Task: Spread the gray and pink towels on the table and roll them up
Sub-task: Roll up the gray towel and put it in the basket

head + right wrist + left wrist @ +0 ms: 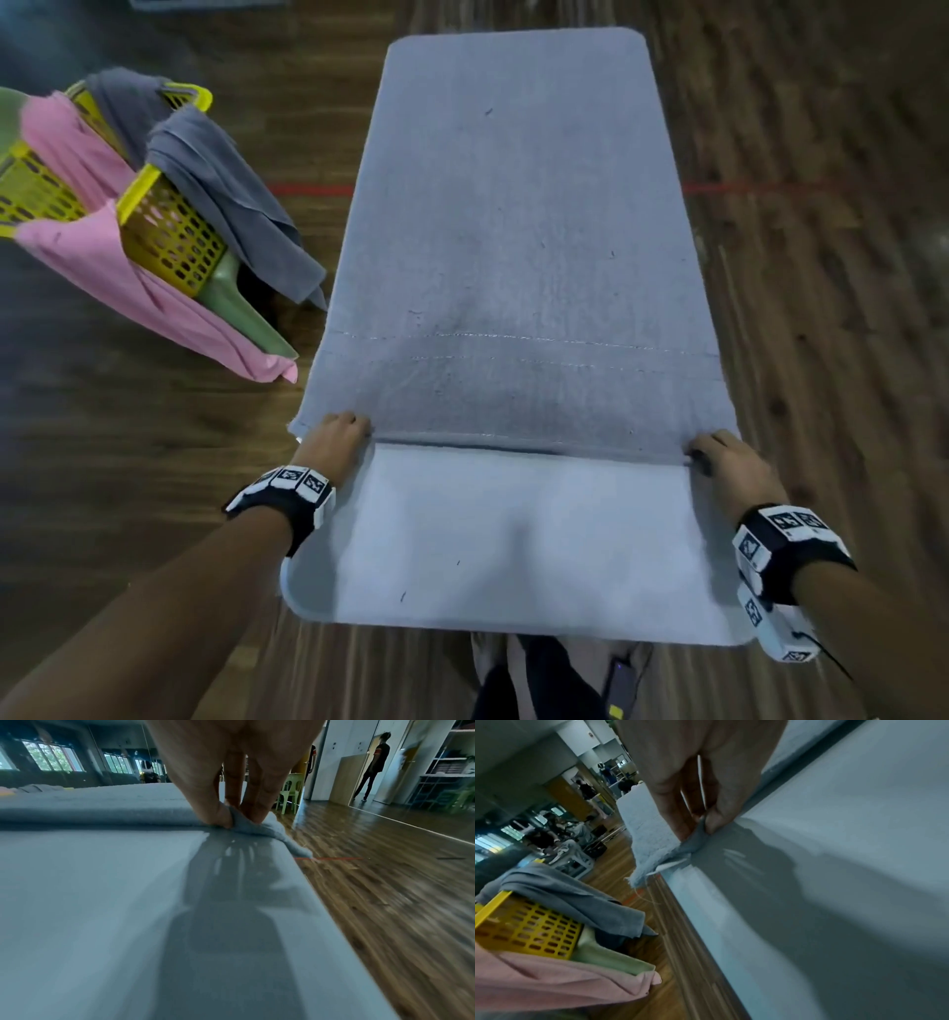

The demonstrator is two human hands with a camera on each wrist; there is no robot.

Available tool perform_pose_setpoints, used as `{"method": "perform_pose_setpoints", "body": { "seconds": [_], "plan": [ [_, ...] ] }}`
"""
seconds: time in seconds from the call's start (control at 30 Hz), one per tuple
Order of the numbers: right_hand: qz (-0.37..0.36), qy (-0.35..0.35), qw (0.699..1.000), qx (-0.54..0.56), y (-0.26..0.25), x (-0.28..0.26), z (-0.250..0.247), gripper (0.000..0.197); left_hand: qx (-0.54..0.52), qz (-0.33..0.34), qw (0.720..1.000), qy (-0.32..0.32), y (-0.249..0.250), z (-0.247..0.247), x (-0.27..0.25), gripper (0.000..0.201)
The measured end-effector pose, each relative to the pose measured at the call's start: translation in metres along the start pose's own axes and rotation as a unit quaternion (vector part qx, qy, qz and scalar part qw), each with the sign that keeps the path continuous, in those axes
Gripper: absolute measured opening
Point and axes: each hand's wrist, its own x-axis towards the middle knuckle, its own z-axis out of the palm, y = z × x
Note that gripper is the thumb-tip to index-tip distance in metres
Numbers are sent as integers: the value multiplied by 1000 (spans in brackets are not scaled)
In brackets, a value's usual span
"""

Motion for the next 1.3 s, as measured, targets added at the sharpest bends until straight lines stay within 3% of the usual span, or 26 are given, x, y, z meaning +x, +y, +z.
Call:
{"method": "perform_pose_setpoints", "body": {
  "seconds": [0.17, 0.37, 0.5, 0.67, 0.83, 0.97, 1.07, 1.3],
  "plan": [
    [28, 29, 999, 15, -2, -40, 15, 23, -55, -35, 998, -7, -3, 13, -58, 25],
    [46, 80, 995, 37, 6, -116, 43, 21, -100, -19, 995, 12, 8, 36, -133, 23],
    [57, 73, 996, -5, 17, -161, 54, 13, -97, -13, 995, -19, 16, 50, -169, 24],
    [124, 56, 990, -47, 11, -173, 52, 34, -117, -40, 992, -38, 22, 52, -174, 16],
    [169, 109, 979, -39, 1, -160, 45, 20, -30, -57, 998, 9, 30, 44, -163, 33],
    [73, 126, 989, 6, 1, -167, 55, 14, -74, -51, 996, 30, 28, 60, -167, 28],
    [62, 101, 992, 42, 6, -173, 60, 33, -88, -72, 992, 48, 26, 67, -173, 29],
    [10, 114, 993, 27, 10, -164, 52, 35, -101, -69, 991, 59, 18, 57, -171, 26]
  ]
}}
